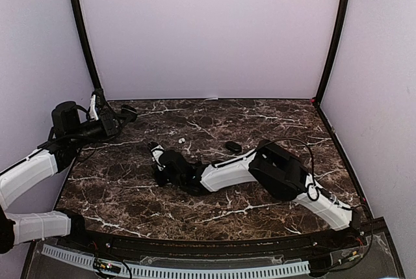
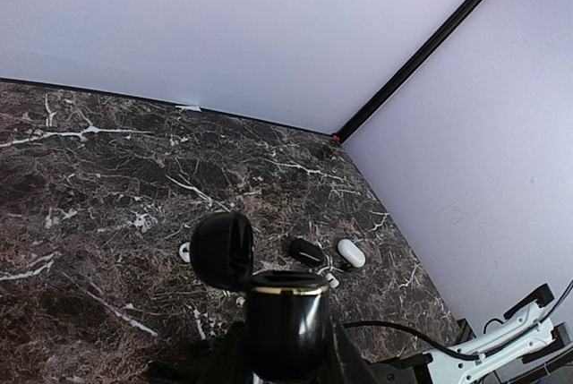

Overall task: Insert the wireless bluetooth earbuds into the charging case
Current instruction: Pick up the left earbud from the center of the board, then place the left earbud at the center of the board.

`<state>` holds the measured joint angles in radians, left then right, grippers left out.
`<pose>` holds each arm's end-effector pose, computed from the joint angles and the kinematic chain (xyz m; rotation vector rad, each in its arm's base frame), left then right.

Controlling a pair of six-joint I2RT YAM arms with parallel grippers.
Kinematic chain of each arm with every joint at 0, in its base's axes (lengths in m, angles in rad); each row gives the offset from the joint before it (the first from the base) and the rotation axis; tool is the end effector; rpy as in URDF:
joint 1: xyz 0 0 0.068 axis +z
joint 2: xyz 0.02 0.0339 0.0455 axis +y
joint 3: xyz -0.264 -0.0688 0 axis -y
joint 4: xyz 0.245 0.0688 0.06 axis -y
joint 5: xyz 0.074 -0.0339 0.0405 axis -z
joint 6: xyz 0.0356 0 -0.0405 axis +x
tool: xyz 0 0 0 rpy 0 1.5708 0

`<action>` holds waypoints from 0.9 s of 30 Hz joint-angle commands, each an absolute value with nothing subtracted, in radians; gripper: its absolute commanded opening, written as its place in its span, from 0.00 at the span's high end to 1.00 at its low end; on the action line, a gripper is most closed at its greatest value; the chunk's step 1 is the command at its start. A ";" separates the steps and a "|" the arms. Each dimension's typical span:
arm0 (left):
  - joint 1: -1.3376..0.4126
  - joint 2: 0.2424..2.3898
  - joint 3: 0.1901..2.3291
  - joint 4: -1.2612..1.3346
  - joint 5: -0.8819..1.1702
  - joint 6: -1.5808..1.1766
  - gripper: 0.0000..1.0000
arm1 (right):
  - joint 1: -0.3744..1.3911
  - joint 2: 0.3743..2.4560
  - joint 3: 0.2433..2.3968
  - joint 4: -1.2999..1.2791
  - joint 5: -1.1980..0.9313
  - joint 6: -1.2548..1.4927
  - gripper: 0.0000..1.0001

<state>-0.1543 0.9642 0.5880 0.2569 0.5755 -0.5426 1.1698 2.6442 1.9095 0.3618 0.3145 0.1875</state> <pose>0.2169 -0.0533 0.2838 0.1111 1.7701 -0.9969 0.2344 0.5246 0.0805 -0.7375 1.8286 0.5980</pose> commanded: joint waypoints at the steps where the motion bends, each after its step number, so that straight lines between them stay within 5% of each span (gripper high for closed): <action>1: -0.148 0.951 0.569 0.299 0.588 -0.535 0.81 | 1.179 2.514 1.693 0.431 0.312 0.183 0.87; 14: -0.227 1.002 0.477 0.470 0.615 -0.634 0.81 | 1.197 2.027 0.924 0.646 0.311 0.295 0.89; 27: -0.444 1.189 0.377 0.816 0.670 -0.512 0.81 | 1.106 1.638 0.627 0.547 0.034 0.368 0.89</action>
